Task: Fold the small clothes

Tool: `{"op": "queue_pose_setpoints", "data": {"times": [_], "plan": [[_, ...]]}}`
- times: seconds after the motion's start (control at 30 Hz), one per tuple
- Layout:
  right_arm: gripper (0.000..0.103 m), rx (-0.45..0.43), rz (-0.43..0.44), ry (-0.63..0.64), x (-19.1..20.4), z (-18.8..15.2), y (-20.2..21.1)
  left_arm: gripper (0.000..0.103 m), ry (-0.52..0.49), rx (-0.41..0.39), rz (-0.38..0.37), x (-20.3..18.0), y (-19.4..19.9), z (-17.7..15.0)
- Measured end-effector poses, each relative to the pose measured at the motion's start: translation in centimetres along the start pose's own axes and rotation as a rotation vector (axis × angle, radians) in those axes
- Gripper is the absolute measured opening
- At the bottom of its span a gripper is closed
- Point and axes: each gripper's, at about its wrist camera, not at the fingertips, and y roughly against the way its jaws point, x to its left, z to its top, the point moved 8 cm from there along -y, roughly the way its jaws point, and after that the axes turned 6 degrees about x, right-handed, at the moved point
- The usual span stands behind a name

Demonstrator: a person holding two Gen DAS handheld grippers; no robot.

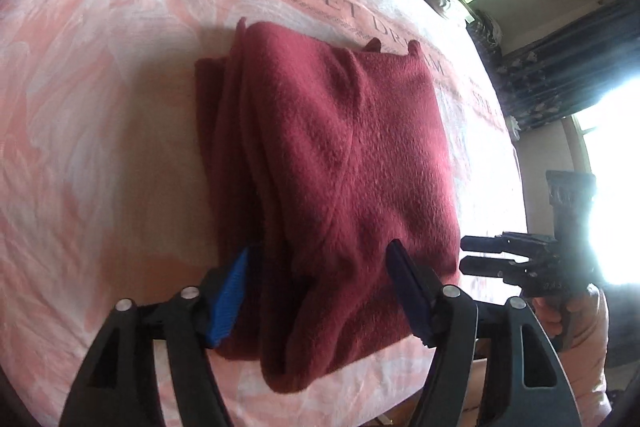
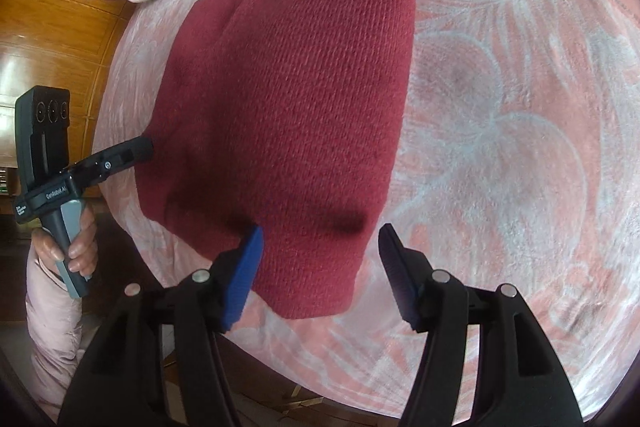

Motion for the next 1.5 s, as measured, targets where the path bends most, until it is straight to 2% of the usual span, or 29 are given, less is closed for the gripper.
{"op": "queue_pose_setpoints", "data": {"times": [0.1,0.27,0.3,0.37,0.43,0.5,0.53,0.6,0.77,0.8,0.83,0.87,0.9,1.0,1.13,1.27,1.37,1.43,1.5], "plan": [[0.065,0.029,0.018,-0.004,0.2,-1.0,-1.0,0.069,-0.002,0.041,0.020,0.5,-0.9,-2.2],[0.066,0.043,0.043,-0.013,0.2,-1.8,-2.8,0.065,-0.022,0.086,-0.024,-0.1,-2.3,-4.1],[0.067,0.048,0.057,-0.019,0.2,-1.9,-3.1,0.060,-0.027,0.089,-0.019,-0.1,-2.6,-4.2],[0.068,0.056,0.067,-0.035,0.1,-1.9,-3.8,0.037,-0.020,0.103,-0.023,0.1,-3.2,-4.4],[0.068,0.066,0.082,-0.042,0.2,-1.9,-4.1,0.022,0.013,0.095,-0.041,0.7,-3.6,-4.6],[0.069,0.066,0.088,-0.033,0.4,-1.9,-4.0,0.016,0.028,0.083,-0.041,1.2,-3.6,-4.8],[0.069,0.064,0.087,-0.021,0.5,-1.9,-3.9,0.015,0.018,0.076,-0.012,1.6,-3.3,-4.9],[0.072,0.062,0.079,-0.013,0.4,-2.2,-3.9,0.015,-0.002,0.066,0.020,1.8,-3.1,-5.1],[0.072,0.072,0.077,-0.023,-0.5,-2.3,-5.1,0.015,0.006,0.076,0.006,2.3,-3.2,-5.4],[0.069,0.075,0.081,-0.029,-0.6,-2.2,-5.5,0.015,0.003,0.079,0.012,2.3,-3.4,-5.4],[0.063,0.073,0.090,-0.036,-0.7,-2.1,-5.7,0.015,0.002,0.083,0.017,2.3,-3.6,-5.3],[0.042,0.073,0.108,-0.038,-0.6,-2.0,-5.9,0.015,0.004,0.086,0.017,2.2,-3.7,-5.2],[0.034,0.073,0.120,-0.039,-0.4,-2.1,-5.7,0.015,0.008,0.089,0.013,2.4,-3.6,-5.3],[0.025,0.050,0.120,0.011,0.9,-2.7,-3.5,0.015,0.003,0.081,0.004,1.6,-2.8,-4.7],[0.024,0.021,0.129,0.064,2.2,-3.4,-1.3,0.015,-0.024,0.060,0.008,1.3,-2.0,-4.5],[0.027,0.130,0.054,-0.002,-0.9,-3.9,-6.3,0.016,0.001,0.116,0.039,2.9,-4.7,-5.3],[0.032,0.138,0.059,0.013,-1.1,-3.6,-6.6,0.018,-0.029,0.114,0.063,3.0,-5.6,-5.5],[0.041,0.125,0.021,0.053,-0.6,-3.5,-5.7,0.021,-0.029,0.110,0.054,2.7,-5.2,-5.3],[0.054,0.115,-0.020,0.097,0.0,-3.6,-4.5,0.029,-0.046,0.113,0.032,2.2,-4.6,-5.1]]}}
